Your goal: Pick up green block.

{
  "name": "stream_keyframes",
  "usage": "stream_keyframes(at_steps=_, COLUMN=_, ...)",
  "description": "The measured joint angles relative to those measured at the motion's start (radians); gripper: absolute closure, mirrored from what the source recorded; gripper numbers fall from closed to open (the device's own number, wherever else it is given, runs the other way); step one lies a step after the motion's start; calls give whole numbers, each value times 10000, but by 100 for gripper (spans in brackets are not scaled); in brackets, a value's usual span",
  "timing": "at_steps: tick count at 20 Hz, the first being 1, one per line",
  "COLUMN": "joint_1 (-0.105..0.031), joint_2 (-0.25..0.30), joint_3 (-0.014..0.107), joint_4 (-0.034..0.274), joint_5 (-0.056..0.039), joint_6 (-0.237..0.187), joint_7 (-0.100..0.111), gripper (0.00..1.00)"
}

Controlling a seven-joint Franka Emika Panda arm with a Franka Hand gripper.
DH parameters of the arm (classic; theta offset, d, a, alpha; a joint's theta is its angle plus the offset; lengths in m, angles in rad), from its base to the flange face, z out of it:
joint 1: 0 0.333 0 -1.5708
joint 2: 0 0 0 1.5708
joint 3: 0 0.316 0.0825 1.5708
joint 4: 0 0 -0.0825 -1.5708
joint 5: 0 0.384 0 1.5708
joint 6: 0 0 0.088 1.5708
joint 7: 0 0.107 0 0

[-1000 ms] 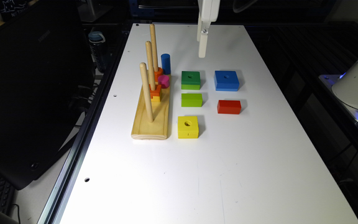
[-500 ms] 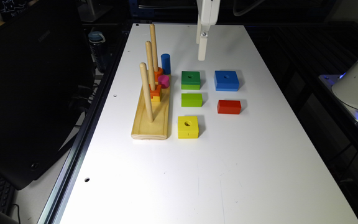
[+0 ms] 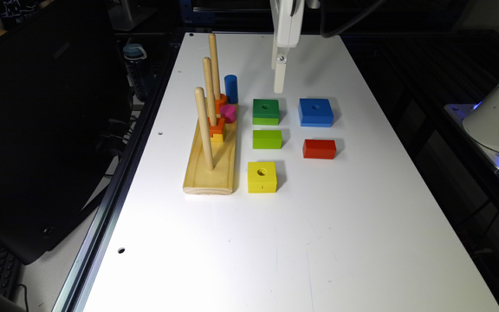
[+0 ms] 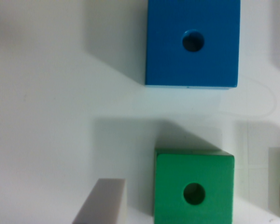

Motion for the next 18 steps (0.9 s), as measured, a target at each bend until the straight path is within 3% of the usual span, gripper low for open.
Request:
stream_keyframes(at_steps=6, joint_1=-12, joint_2=705, joint_3=-1, joint_4=-2, joint_5=0, joint_6=707, joint_7=0, gripper=0)
stream_keyframes(at_steps=15, joint_1=-14, joint_2=796, joint_3=5, joint_4=0, joint_5=0, joint_6=767, joint_7=0, gripper=0)
stream_keyframes(at_steps=18, joint_1=-14, joint_2=801, joint_3=60, joint_4=53, joint_5=0, joint_6=781, joint_7=21, gripper=0)
